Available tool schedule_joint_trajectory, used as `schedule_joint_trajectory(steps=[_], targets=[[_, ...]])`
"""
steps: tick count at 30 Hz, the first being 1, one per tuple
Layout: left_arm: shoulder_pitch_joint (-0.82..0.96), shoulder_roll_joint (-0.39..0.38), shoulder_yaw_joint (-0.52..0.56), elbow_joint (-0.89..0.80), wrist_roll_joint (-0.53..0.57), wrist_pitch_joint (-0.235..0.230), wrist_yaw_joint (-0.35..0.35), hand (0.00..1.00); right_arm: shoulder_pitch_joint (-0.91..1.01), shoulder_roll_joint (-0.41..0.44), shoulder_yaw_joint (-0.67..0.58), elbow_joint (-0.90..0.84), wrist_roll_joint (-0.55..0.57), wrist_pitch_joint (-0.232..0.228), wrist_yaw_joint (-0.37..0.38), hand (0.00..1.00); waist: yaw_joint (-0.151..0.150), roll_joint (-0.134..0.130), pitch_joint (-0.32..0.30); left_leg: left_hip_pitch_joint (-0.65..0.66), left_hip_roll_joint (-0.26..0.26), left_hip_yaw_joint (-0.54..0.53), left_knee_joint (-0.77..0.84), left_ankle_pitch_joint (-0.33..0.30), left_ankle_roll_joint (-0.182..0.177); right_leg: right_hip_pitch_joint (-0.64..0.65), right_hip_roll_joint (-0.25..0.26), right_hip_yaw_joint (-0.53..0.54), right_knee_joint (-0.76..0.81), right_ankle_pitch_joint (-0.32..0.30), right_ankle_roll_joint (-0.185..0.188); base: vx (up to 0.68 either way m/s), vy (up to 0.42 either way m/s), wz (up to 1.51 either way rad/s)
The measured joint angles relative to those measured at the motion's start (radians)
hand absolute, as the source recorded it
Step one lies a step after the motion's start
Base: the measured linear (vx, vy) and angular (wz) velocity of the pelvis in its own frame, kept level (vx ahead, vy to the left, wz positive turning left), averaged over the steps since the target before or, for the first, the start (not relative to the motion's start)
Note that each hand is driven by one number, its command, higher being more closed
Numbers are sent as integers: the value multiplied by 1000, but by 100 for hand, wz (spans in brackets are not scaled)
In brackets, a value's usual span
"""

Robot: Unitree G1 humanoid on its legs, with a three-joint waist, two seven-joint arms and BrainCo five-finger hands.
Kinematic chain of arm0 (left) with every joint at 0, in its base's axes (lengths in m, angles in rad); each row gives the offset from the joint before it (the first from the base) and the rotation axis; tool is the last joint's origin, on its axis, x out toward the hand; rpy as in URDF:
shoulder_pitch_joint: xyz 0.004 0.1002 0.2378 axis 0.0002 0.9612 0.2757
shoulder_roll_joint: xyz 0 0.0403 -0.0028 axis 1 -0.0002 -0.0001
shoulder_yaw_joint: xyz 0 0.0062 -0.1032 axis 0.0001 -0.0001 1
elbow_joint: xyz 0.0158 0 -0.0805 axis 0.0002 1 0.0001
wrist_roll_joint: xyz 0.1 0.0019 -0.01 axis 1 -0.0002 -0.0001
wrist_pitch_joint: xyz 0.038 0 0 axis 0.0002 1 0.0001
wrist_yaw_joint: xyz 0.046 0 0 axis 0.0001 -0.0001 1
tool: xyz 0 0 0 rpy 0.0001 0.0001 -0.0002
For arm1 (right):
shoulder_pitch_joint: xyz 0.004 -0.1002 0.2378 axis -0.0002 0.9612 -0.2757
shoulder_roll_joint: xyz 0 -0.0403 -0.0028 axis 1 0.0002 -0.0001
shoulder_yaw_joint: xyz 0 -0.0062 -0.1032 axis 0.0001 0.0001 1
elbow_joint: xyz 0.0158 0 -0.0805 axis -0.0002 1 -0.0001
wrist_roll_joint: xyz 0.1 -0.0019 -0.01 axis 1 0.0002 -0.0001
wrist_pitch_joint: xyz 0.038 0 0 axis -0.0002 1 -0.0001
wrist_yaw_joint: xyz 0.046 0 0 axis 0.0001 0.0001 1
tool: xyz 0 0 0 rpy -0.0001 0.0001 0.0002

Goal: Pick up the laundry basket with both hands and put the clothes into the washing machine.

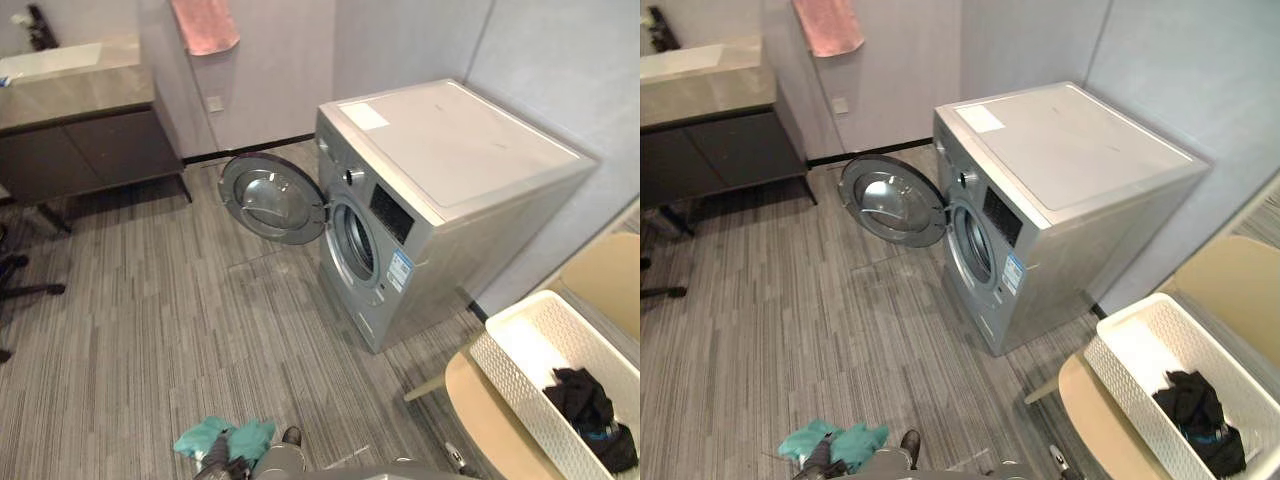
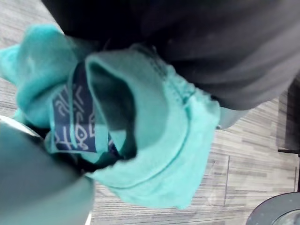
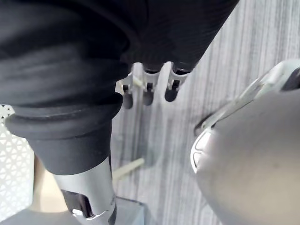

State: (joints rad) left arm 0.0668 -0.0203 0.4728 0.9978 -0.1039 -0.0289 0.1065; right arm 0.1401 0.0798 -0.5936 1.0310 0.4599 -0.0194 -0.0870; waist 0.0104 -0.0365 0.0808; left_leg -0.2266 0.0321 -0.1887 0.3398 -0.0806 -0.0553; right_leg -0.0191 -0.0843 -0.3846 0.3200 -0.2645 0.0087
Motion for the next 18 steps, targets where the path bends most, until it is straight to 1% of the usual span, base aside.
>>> schedule_joint_trajectory(steps=[1,2,3,4,5,7,8,10,11,12,13,14,15,16,17,18], targets=[[5,-13,0,-18,0,-1,-2,100,-4,2,-15,4,-1,0,0,0,6,6,-9,-15,8,2,34,-40,-33,5,16,0,-4,-7,-2,161,-10,26],[8,-13,-1,-24,0,-1,-2,100,-11,4,-16,4,-1,0,0,0,6,5,-7,-19,12,0,46,-53,-36,10,25,5,-10,-12,-5,173,-24,8],[29,-12,-1,-44,-1,-1,-3,100,-27,10,-11,1,0,-2,1,0,2,5,-7,-37,20,1,98,-74,-45,27,44,19,-37,-11,-8,169,1,-7],[31,-18,-2,-55,-1,-1,-4,100,-42,7,9,-1,0,-6,1,0,6,15,0,-93,22,7,239,-84,-61,47,60,31,-49,-4,-2,208,13,-23],[37,-20,-2,-64,-6,-1,-8,100,-54,2,29,-10,1,-9,1,0,11,28,8,-135,37,24,376,-81,-66,83,75,48,-45,-2,0,208,49,-33],[52,-17,-4,-66,-11,-1,-12,100,-65,1,58,-27,1,-10,1,0,13,35,11,-134,60,63,454,-73,-78,112,82,77,-44,-4,2,111,35,-38],[63,-16,-11,-75,-11,-4,-13,100,-75,1,107,-43,8,-18,4,0,19,34,7,-121,84,122,483,-56,-90,129,78,128,-42,-16,3,18,20,-52],[64,-20,-12,-80,-12,-5,-14,100,-96,3,161,-45,13,-18,8,0,32,41,7,-117,101,174,478,-45,-74,117,71,167,-43,-24,2,31,19,-53],[65,-23,-9,-79,-15,-5,-15,100,-101,2,176,-46,11,-15,16,0,35,35,5,-125,103,202,476,-23,-64,120,58,188,-48,-21,-6,30,18,-39],[68,-17,0,-75,-19,-6,-15,100,-99,6,173,-48,10,-16,21,0,37,28,8,-126,107,214,475,-37,-45,119,47,190,-51,-17,-6,13,31,-35],[75,-15,11,-59,-22,-6,-15,100,-99,9,169,-59,10,-16,24,0,35,41,6,-120,121,218,452,-63,-15,120,45,198,-56,-9,-5,5,43,-32],[75,-11,19,-35,-22,-4,-14,100,-101,5,157,-66,5,-18,25,0,33,55,7,-111,146,214,404,-77,-4,120,44,211,-56,-6,-2,33,95,-41],[91,-8,38,-7,-22,-2,-13,100,-93,-4,137,-60,-1,-17,25,0,29,56,6,-97,178,210,304,-78,-2,121,30,224,-57,-5,1,90,139,-37],[99,-9,51,-3,-25,3,-13,100,-84,-11,118,-53,-7,-18,25,0,31,48,3,-87,200,188,189,-75,-6,125,11,230,-60,-5,11,106,158,-23],[106,-8,56,-3,-29,3,-12,100,-72,-15,107,-49,-17,-18,24,0,31,44,1,-86,208,169,137,-73,-9,128,1,230,-61,-7,24,149,218,-2],[115,-8,63,5,-41,4,-12,100,-49,-29,74,-24,-41,-17,23,0,32,40,0,-76,219,128,33,-64,-13,138,-23,229,-61,-19,53,169,312,10]])
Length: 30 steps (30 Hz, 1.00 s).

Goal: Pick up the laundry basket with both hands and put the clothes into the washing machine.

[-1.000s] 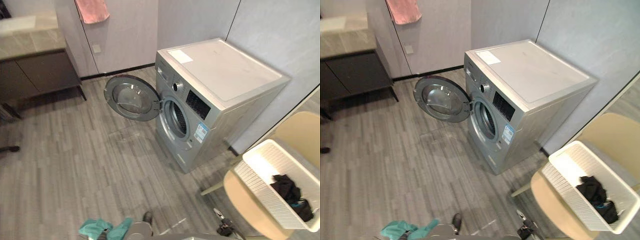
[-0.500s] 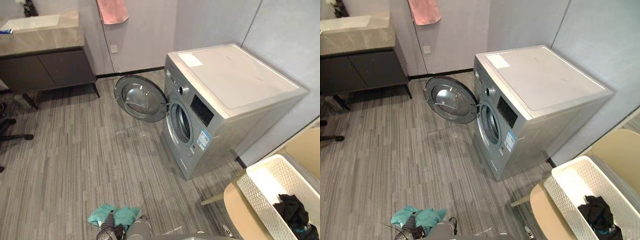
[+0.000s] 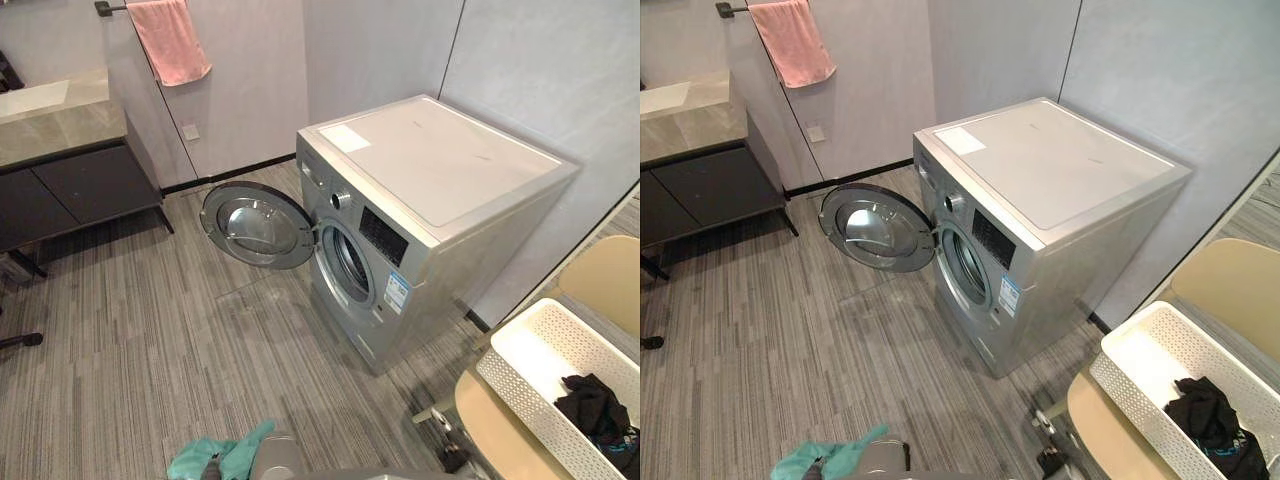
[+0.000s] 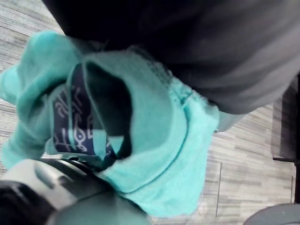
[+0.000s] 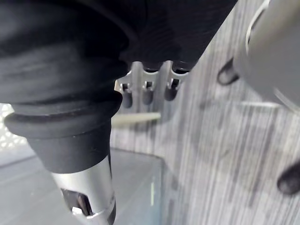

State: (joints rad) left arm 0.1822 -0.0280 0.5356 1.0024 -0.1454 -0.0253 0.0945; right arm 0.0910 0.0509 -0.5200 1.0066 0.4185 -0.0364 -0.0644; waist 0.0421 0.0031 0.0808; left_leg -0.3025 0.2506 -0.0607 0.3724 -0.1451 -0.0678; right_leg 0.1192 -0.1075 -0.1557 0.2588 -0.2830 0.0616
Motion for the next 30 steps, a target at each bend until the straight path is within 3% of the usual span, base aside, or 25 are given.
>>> schedule_joint_trajectory(steps=[2,3,4,6,7,10,11,12,13,14,15,16,19,21,23,26,28,30], targets=[[7,-2,-1,34,0,2,0,100,38,-28,-50,49,-28,5,-1,0,-1,13,-6,22,5,-49,-73,12,-18,25,-27,-2,0,-26,47,194,409,14],[18,3,-3,48,0,2,1,100,55,-39,-88,85,-38,13,-2,0,-2,10,-10,20,-12,-48,-50,93,-107,53,-53,2,-1,-44,77,246,459,-1],[28,17,-4,54,0,5,1,100,60,-28,-128,122,-42,21,-2,0,0,-11,-19,13,-50,-38,-5,118,-114,63,-87,37,-10,-47,83,257,432,2],[27,55,-6,56,0,5,2,100,62,11,-200,156,-45,26,2,0,-24,-54,-50,-49,-97,-45,67,64,-95,52,-113,80,-19,13,82,275,408,29],[9,68,-5,63,0,4,0,100,62,25,-256,158,-43,26,2,0,-25,-51,-51,-81,-116,-54,129,26,-77,47,-122,106,-18,61,104,282,472,27],[8,60,-14,70,1,4,-2,100,52,17,-284,156,-32,26,3,0,-18,-43,-66,-90,-135,-11,188,-35,-28,6,-145,186,22,144,116,186,391,-29],[14,60,-35,72,4,4,-3,100,50,15,-283,147,-19,24,5,0,-19,-23,-83,-90,-145,4,183,-44,-11,-41,-152,219,74,209,111,143,375,-27],[17,63,-63,71,11,2,-3,100,47,7,-278,146,-9,24,9,0,-26,-10,-91,-78,-154,25,166,-48,0,-90,-162,246,135,275,81,139,365,-22],[17,66,-76,71,13,0,-2,100,45,4,-271,146,1,24,8,0,-26,-6,-91,-67,-162,36,154,-48,9,-114,-172,250,168,308,64,139,395,-28],[16,70,-112,72,24,-1,-1,100,46,-4,-235,138,13,22,8,0,-29,8,-86,-30,-170,63,129,-51,33,-161,-181,248,240,400,-22,110,309,-31],[16,70,-118,72,29,-1,-1,100,47,-5,-224,132,13,20,8,0,-28,14,-83,-11,-169,71,118,-51,38,-178,-180,244,273,417,-46,101,296,-38],[16,78,-120,72,41,-1,0,100,48,-4,-208,119,14,19,9,0,-31,17,-80,20,-160,88,101,-56,52,-207,-167,234,340,398,-47,82,196,-43],[24,89,-120,73,54,0,0,100,56,-4,-144,89,13,16,12,0,-40,10,-70,147,-144,159,36,-63,94,-302,-103,81,529,210,-40,93,164,-54],[25,82,-120,75,59,0,0,100,54,0,-124,74,13,16,12,0,-49,3,-68,189,-138,194,8,-66,100,-337,-61,-30,538,159,-43,52,17,-44],[12,55,-109,77,60,0,-2,100,54,3,-127,73,13,16,13,0,-55,-1,-65,224,-137,230,-17,-67,100,-347,-36,-135,455,157,-45,103,-61,-45],[-3,52,-88,67,60,1,-2,100,59,20,-168,69,12,20,9,0,-53,-20,-55,243,-130,264,-29,-84,74,-308,-8,-263,211,156,-43,119,-113,-36],[-37,49,-92,62,60,0,-3,100,60,33,-220,70,11,24,2,0,-53,-17,-53,248,-127,257,-60,-83,54,-246,32,-284,79,127,-81,192,-185,1],[-64,25,-93,52,60,0,-4,100,56,33,-240,69,12,24,0,0,-53,-6,-47,257,-125,250,-62,-81,50,-239,41,-291,63,116,-103,178,-121,14]])
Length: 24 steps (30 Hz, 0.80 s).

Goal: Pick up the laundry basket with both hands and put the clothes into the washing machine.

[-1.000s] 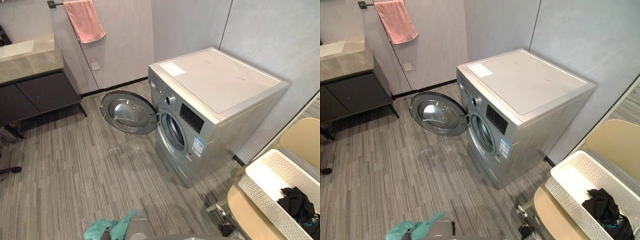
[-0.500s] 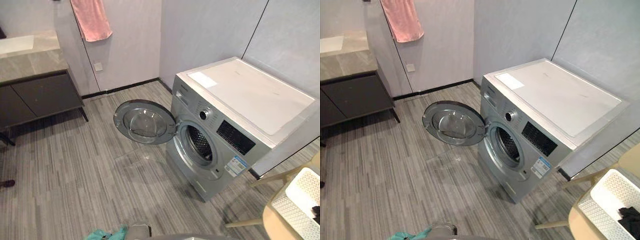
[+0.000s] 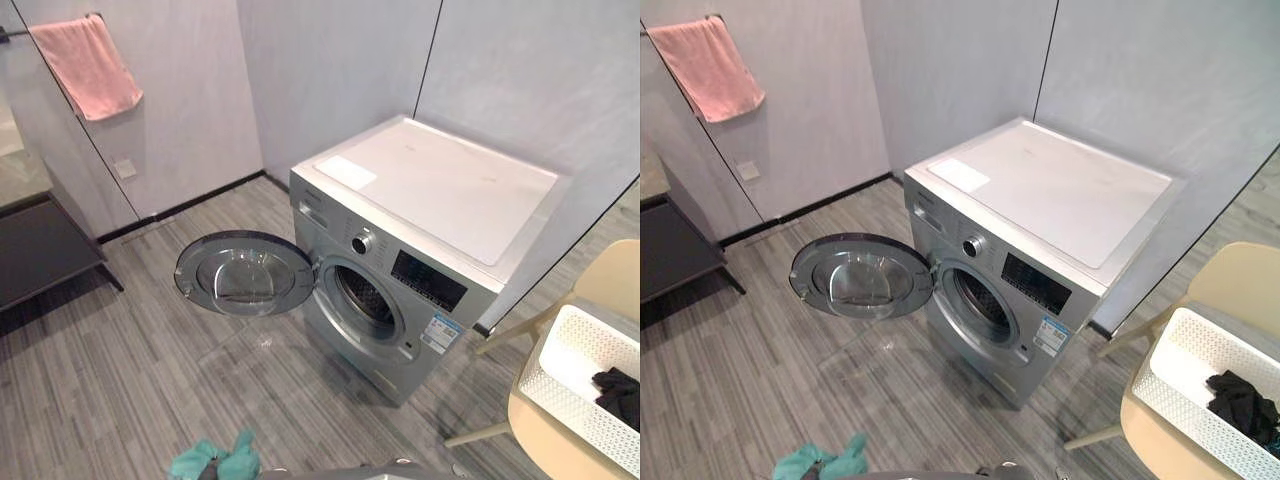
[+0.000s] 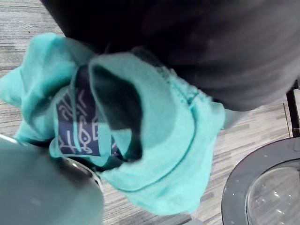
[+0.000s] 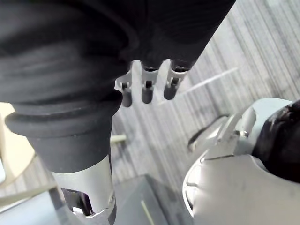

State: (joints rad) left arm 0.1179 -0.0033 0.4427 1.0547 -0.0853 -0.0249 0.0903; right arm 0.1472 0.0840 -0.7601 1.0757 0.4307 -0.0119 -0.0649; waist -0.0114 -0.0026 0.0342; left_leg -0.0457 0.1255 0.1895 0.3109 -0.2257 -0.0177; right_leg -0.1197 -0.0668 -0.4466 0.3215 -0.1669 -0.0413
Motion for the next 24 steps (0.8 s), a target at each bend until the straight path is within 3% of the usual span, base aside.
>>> schedule_joint_trajectory(steps=[3,5,6,7,8,10,11,12,13,15,17,18,19,20,21,22,24], targets=[[2,-50,-16,-47,8,-1,-4,100,0,-5,-23,-10,11,-2,-2,0,3,25,2,35,36,-6,33,-30,-50,64,42,-2,-50,-22,0,126,-43,2],[17,-56,-35,-86,11,-1,-7,100,-2,-11,27,-43,32,-7,-4,0,3,45,-4,-33,77,-19,237,-69,-97,85,74,17,-53,-48,-6,133,13,-22],[22,-56,-41,-96,12,-1,-9,100,-4,-14,44,-47,34,-9,-4,0,4,46,-5,-61,86,-26,306,-65,-102,85,78,25,-51,-51,-7,99,38,-50],[24,-58,-48,-110,12,-1,-15,100,-6,-22,79,-58,39,-13,-4,0,16,56,-3,-119,107,-50,454,-34,-140,91,90,52,-45,-55,-9,143,69,-84],[30,-70,-64,-130,10,-1,-17,100,-10,-29,128,-78,48,-18,-8,0,36,72,0,-156,117,-86,581,37,-148,106,98,101,-29,-62,-6,156,86,-95],[52,-60,-111,-164,9,-2,-16,100,-24,-37,198,-81,53,-23,-13,0,34,69,4,-166,96,-108,650,114,-140,127,96,165,-35,-56,-6,179,115,-90],[59,-48,-133,-179,8,-1,-16,100,-31,-39,222,-83,53,-25,-18,0,34,53,9,-174,91,-112,677,132,-133,137,94,186,-47,-55,-14,207,156,-107],[66,-35,-182,-206,9,-1,-16,100,-45,-44,256,-91,51,-29,-21,0,36,60,10,-180,91,-118,684,87,-85,146,90,229,-57,-44,-7,257,222,-102],[67,-33,-218,-237,9,-1,-17,100,-65,-44,272,-92,51,-31,-22,0,35,52,10,-187,97,-149,638,25,-71,146,83,264,-60,-35,4,252,242,-104],[88,-33,-260,-311,8,-2,-18,100,-82,-43,296,-91,49,-32,-22,0,37,54,15,-188,93,-237,504,-29,-70,145,66,337,-66,-30,22,203,293,-102],[101,-35,-290,-362,8,-10,-18,100,-80,-48,311,-87,39,-38,-21,0,45,59,13,-151,59,-407,257,-21,-84,124,47,403,-63,-30,64,135,374,-110],[100,-42,-308,-376,8,-11,-18,100,-73,-68,325,-88,32,-40,-20,0,53,88,11,-122,49,-532,112,30,-119,111,52,444,-58,-35,97,109,439,-94],[98,-43,-333,-383,9,-12,-18,100,-69,-90,335,-79,24,-41,-20,0,50,105,7,-89,28,-569,75,-27,-161,110,40,476,-62,-37,125,135,437,-72],[95,-33,-348,-385,10,-12,-19,100,-67,-85,334,-71,17,-40,-20,0,45,84,13,-92,6,-558,78,-22,-152,116,11,484,-67,-36,126,166,408,-33],[90,1,-387,-430,12,-12,-21,100,-49,-75,333,-70,-4,-36,-17,0,39,44,11,-96,-33,-538,83,-22,-143,116,-23,503,-78,-29,131,137,361,-5],[97,36,-424,-499,17,-10,-24,100,-28,-63,330,-70,-13,-35,-18,0,37,24,14,-103,-64,-526,100,-28,-132,119,-50,506,-84,-15,154,108,335,-3],[111,67,-466,-600,20,-11,-27,100,1,-54,323,-67,-18,-31,-18,0,31,10,7,-112,-84,-516,126,-38,-114,123,-69,504,-89,5,181,46,220,4]])
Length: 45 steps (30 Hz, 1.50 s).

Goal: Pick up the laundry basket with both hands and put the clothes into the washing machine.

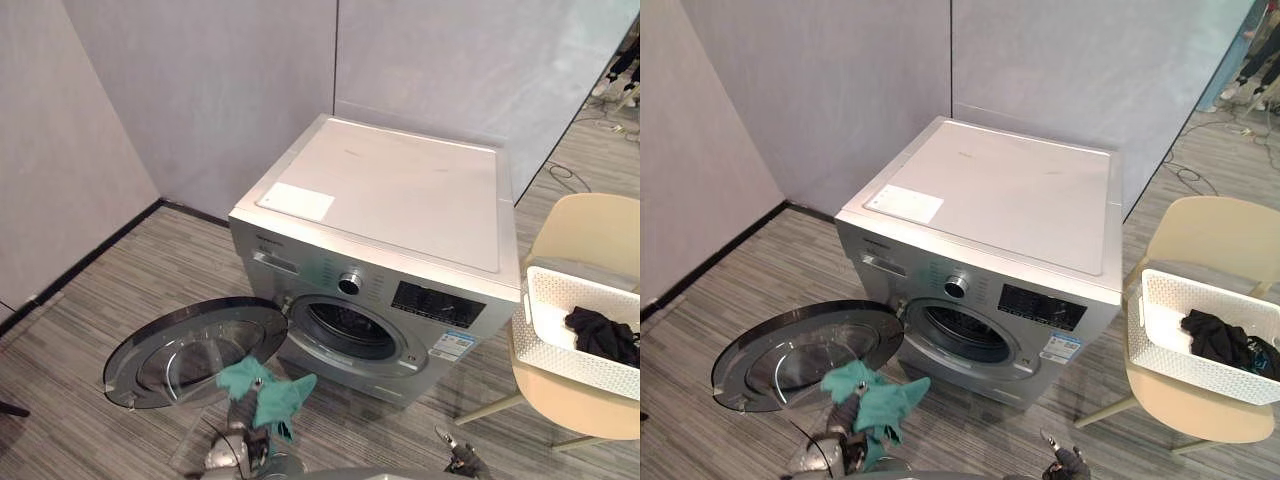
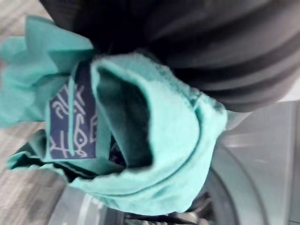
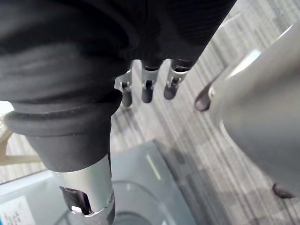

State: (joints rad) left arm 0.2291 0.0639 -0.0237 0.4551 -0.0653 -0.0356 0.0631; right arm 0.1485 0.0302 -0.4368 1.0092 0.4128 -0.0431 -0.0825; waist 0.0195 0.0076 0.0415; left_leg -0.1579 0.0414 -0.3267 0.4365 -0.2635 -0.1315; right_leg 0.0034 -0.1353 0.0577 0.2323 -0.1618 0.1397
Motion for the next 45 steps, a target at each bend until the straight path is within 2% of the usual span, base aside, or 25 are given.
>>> schedule_joint_trajectory(steps=[2,3,6,9,12,15,16,18,22,24,25,26,28,29,33,35,39,43,44,45], targets=[[26,16,-54,-177,1,-1,-20,100,32,2,-22,24,-16,10,4,0,-2,-7,-3,-5,-13,48,28,-17,28,3,-24,10,-15,20,20,-6,202,-34],[34,16,-73,-224,1,-7,-34,100,37,1,-37,24,-21,10,8,0,-1,-6,-5,-7,-13,69,34,-23,36,-1,-27,29,-17,28,18,-63,175,-56],[29,13,-130,-299,-1,-18,-71,100,57,-6,-36,25,-34,26,25,0,-3,-11,-12,-10,-4,137,45,-49,62,-25,-43,56,-32,44,24,-90,87,-59],[27,-8,-166,-305,-6,-18,-87,100,76,-12,-34,24,-33,34,37,0,-6,-12,-13,-40,21,198,97,-73,66,-61,-35,82,-47,54,40,-108,61,-67],[27,-21,-207,-303,-11,-18,-106,100,85,-8,-34,24,-32,48,39,0,-5,-26,-11,-48,55,246,115,-80,61,-98,-12,107,-39,69,15,-93,23,-55],[20,-25,-234,-297,-11,-13,-106,100,87,-1,-33,17,-30,48,38,0,-8,-36,-5,-48,83,258,122,-87,53,-129,-8,36,9,61,-57,-61,-13,-27],[14,-25,-238,-297,-11,-12,-105,100,87,6,-26,12,-30,48,38,0,-7,-51,-1,-45,89,256,121,-88,49,-137,-6,15,31,57,-61,-40,-37,-4],[7,-25,-251,-296,-15,-11,-105,100,90,14,4,-23,-28,45,40,0,-7,-64,-1,-47,100,251,120,-86,38,-155,-1,-2,63,48,-46,-26,-85,1],[-23,-25,-283,-295,-22,-11,-106,100,79,7,29,-58,-22,23,43,0,1,-64,3,-80,124,250,104,-72,13,-211,-1,-48,95,40,-21,-6,-98,-3],[-103,-25,-275,-284,-40,-10,-94,100,34,3,53,-85,-22,21,41,0,4,-70,69,-131,145,245,162,-68,-6,-283,12,-51,196,20,9,-38,-109,-3],[-131,-25,-265,-284,-42,-10,-87,100,19,2,55,-95,-22,20,42,0,3,-63,94,-156,152,246,190,-72,-12,-306,15,-52,226,9,11,-109,-105,6],[-207,-29,-241,-286,-54,-10,-65,100,-23,-4,63,-117,-21,19,39,0,-5,-57,146,-225,157,252,260,-74,-14,-381,17,-53,305,-7,10,-115,-65,5],[-274,-40,-193,-293,-80,-10,-37,100,-55,-7,84,-154,-20,18,37,0,-4,-58,183,-309,167,258,318,-75,-13,-470,22,-50,371,-9,10,-139,-32,-11],[-331,-46,-134,-294,-106,-11,1,100,-79,-9,102,-188,-14,13,37,0,-4,-62,214,-367,174,258,358,-89,-10,-534,27,-41,416,-18,8,-179,-21,-17],[-436,-36,-16,-290,-162,-14,88,100,-106,-31,164,-254,12,5,20,0,-1,-75,267,-478,186,254,464,-133,-12,-658,30,-28,532,-58,9,-154,-18,-9],[-494,-18,39,-277,-160,-18,132,100,-119,-40,196,-288,18,3,19,0,-1,-78,287,-530,189,251,486,-133,-13,-712,30,-29,553,-57,9,-103,-29,-9],[-645,81,122,-221,-145,-17,205,100,-123,-41,251,-355,22,-9,20,0,-2,-85,326,-622,219,246,514,-129,-20,-798,34,-59,559,-32,-3,-44,-34,-17],[-812,212,154,-168,-139,-18,234,100,-124,-54,273,-393,61,-28,20,0,-4,-97,374,-716,239,224,558,-120,-24,-876,54,-73,580,-15,-13,39,-36,-11],[-813,223,145,-171,-137,-31,234,100,-123,-56,272,-398,64,-30,19,0,-4,-97,378,-734,239,219,566,-120,-24,-889,53,-77,585,-15,-13,59,-8,0],[-818,227,128,-176,-129,-63,230,100,-122,-63,272,-398,71,-33,19,0,6,-98,383,-762,239,214,579,-120,-24,-913,53,-81,595,-15,-13,53,-9,5]])
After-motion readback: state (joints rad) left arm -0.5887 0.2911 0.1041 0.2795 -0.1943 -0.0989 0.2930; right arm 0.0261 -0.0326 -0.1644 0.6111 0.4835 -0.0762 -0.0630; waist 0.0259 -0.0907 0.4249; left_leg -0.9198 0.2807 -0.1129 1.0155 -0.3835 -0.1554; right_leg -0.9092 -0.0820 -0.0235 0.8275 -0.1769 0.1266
